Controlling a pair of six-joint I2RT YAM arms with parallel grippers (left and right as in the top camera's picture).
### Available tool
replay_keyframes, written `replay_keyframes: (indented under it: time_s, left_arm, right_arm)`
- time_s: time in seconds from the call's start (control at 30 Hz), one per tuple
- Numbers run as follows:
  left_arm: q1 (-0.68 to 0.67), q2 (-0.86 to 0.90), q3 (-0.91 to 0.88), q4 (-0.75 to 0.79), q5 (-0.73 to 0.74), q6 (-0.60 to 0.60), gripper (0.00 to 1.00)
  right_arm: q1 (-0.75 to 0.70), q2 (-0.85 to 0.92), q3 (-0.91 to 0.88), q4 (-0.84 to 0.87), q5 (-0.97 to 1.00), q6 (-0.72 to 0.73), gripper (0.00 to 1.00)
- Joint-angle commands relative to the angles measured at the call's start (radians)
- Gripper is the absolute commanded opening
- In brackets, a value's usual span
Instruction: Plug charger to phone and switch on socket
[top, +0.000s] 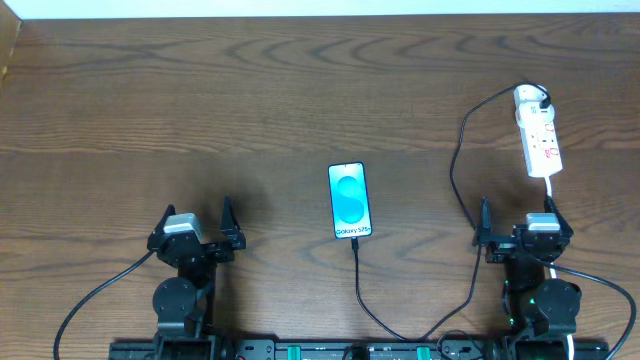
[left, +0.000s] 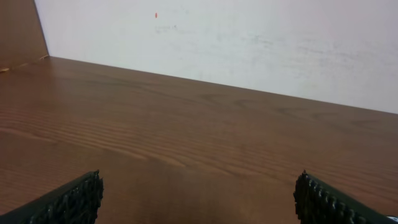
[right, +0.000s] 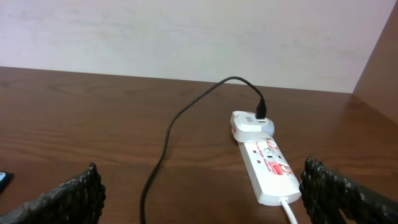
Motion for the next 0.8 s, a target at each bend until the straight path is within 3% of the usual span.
replay_keyframes:
  time_s: [0.0, 0.77]
  left_arm:
    - [0.005, -0.007, -0.019, -0.040, -0.013, 0.013, 0.98]
    - [0.005, -0.007, -0.019, -0.040, -0.013, 0.013, 0.98]
  right_arm:
    - [0.011, -0.008, -0.002, 0.000, 0.029, 0.016, 0.99]
    - [0.010, -0.007, -0.002, 0.000, 0.048, 0.057, 0.99]
